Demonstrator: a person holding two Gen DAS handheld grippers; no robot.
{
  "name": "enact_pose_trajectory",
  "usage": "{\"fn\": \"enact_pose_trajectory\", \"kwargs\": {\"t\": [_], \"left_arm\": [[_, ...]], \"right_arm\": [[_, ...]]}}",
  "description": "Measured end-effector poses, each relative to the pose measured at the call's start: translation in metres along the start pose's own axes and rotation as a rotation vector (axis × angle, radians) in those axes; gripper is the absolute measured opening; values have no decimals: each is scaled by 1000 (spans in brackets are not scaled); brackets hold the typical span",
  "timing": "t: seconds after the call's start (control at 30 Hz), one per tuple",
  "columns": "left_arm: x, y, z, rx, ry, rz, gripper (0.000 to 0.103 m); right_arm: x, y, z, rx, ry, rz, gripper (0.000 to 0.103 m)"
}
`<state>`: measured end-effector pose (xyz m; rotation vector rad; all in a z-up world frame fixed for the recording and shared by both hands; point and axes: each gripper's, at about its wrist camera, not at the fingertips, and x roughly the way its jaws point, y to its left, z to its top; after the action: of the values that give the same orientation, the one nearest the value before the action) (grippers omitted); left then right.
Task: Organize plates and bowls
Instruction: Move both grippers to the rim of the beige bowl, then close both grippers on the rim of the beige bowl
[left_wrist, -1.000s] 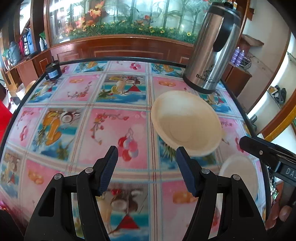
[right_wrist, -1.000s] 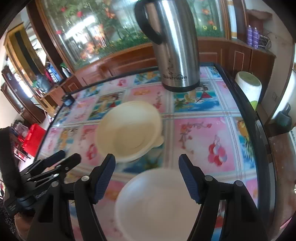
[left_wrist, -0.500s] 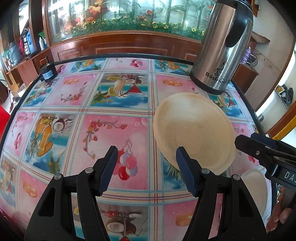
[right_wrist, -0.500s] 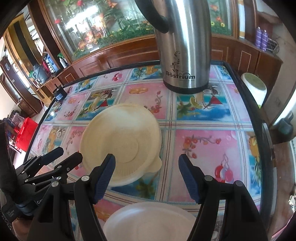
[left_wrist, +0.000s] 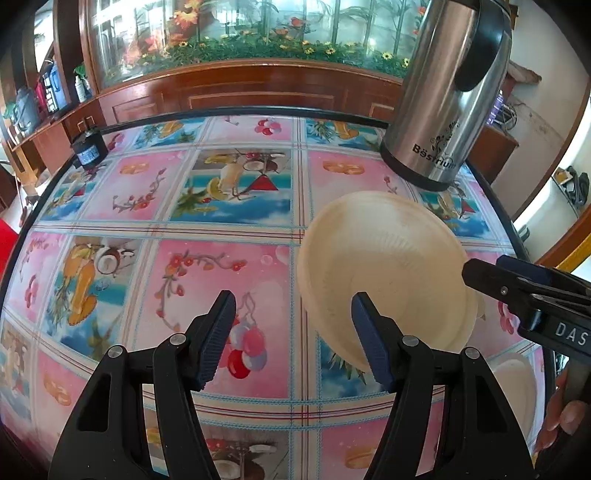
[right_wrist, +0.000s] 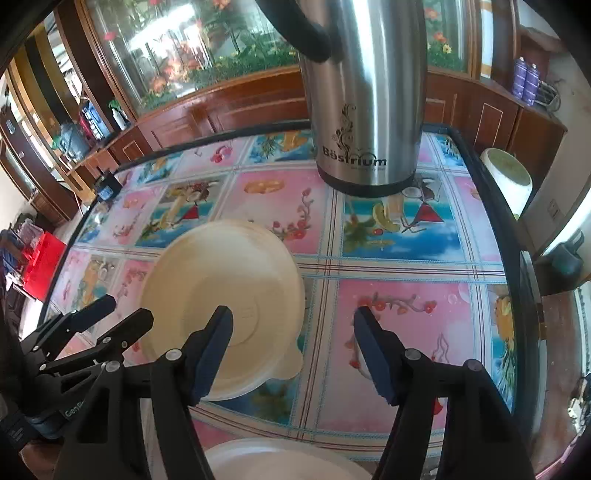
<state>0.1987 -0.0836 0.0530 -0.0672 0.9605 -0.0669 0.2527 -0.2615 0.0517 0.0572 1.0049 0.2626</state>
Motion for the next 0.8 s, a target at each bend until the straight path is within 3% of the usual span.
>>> {"fn": "enact_pose_trajectory", "kwargs": {"t": [0.17, 0.3, 0.5, 0.57, 0.6, 0.8], "left_arm": [[8, -2, 1, -8, 24, -10, 66], [18, -3, 3, -24, 53, -17, 66], [24, -3, 6, -33, 56, -36, 65], [23, -3, 5, -37, 46, -56, 44], [25, -3, 5, -33, 58, -56, 26], [22, 10, 1, -46, 79, -74, 18]], "right_arm": [[9, -3, 1, -2, 25, 3, 50], [15, -4, 3, 0, 35, 12, 42], [18, 0, 4, -13, 40, 32, 17], [16, 5, 1, -31, 38, 43, 13], [16, 6, 0, -34, 39, 50, 13], [7, 10, -7, -36, 37, 57, 13]]}}
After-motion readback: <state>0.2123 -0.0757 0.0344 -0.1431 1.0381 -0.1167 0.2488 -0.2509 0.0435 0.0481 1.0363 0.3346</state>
